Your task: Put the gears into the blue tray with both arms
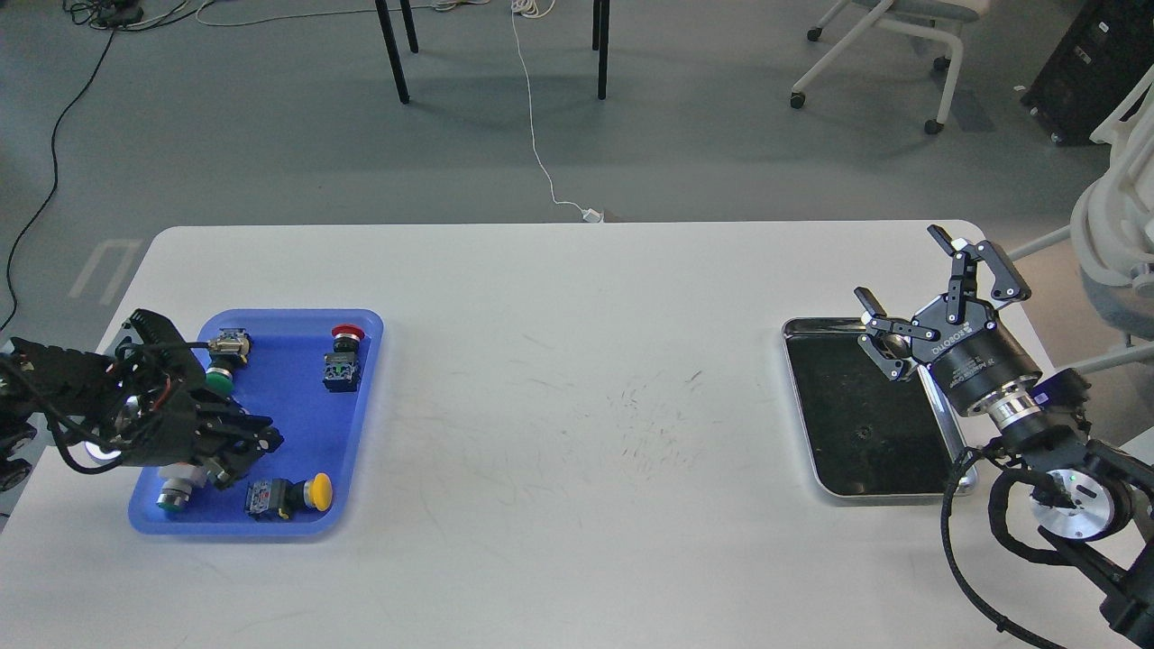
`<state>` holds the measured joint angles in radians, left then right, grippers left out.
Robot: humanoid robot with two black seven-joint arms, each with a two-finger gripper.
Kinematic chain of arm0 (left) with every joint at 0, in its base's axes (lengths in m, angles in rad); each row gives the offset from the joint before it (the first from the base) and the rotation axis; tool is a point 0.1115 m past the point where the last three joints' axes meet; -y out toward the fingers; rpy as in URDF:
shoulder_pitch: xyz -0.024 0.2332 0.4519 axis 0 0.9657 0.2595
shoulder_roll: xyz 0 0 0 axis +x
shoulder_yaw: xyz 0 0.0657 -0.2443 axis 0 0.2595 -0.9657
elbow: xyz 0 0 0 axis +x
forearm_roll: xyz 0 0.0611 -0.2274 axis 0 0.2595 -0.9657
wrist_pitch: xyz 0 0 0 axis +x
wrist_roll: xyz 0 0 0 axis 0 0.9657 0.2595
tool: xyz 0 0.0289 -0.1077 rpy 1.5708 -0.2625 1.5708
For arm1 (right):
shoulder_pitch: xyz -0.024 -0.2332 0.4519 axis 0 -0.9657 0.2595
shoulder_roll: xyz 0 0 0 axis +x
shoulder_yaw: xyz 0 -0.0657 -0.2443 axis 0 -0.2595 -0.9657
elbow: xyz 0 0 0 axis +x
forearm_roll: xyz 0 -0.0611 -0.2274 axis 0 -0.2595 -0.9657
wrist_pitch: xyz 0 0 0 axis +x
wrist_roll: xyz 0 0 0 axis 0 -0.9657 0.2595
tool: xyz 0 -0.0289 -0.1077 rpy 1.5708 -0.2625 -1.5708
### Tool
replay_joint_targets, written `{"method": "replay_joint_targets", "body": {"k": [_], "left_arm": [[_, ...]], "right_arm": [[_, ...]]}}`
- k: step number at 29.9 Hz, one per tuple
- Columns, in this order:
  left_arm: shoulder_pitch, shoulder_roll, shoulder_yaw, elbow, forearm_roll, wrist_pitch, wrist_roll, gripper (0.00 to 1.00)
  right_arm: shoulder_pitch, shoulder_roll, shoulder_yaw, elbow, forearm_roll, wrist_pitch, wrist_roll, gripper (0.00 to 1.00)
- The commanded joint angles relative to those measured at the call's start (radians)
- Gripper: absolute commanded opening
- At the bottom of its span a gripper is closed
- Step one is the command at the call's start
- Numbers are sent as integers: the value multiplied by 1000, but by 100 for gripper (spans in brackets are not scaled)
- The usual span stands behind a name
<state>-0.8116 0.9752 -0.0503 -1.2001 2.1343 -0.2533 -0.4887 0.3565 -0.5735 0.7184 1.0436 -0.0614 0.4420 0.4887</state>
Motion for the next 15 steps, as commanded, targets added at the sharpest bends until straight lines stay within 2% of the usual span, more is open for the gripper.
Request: {"method": "replay_joint_targets", "body": {"k": [1, 2, 4, 6, 10, 15], "left_arm": [[0, 3, -2, 1, 1, -1, 0, 36], [0, 3, -3, 1, -1, -1, 0, 48], [-1, 8, -8, -1, -11, 0, 0, 98], [-1, 10, -45, -7, -16, 0, 0, 100], [0, 4, -230, -18, -104, 2, 0, 100], [2, -3, -316, -65, -526, 14, 0, 100]], "right_arm": [[-1, -3, 0, 3, 0, 1, 0, 98], [-1, -3, 0, 3, 0, 1, 0, 98], [1, -5, 1, 3, 0, 1, 0, 98], [4, -5, 1, 3, 0, 1, 0, 98], [7, -14, 1, 7, 0, 1, 0, 98], [4, -14, 1, 7, 0, 6, 0, 98]]}}
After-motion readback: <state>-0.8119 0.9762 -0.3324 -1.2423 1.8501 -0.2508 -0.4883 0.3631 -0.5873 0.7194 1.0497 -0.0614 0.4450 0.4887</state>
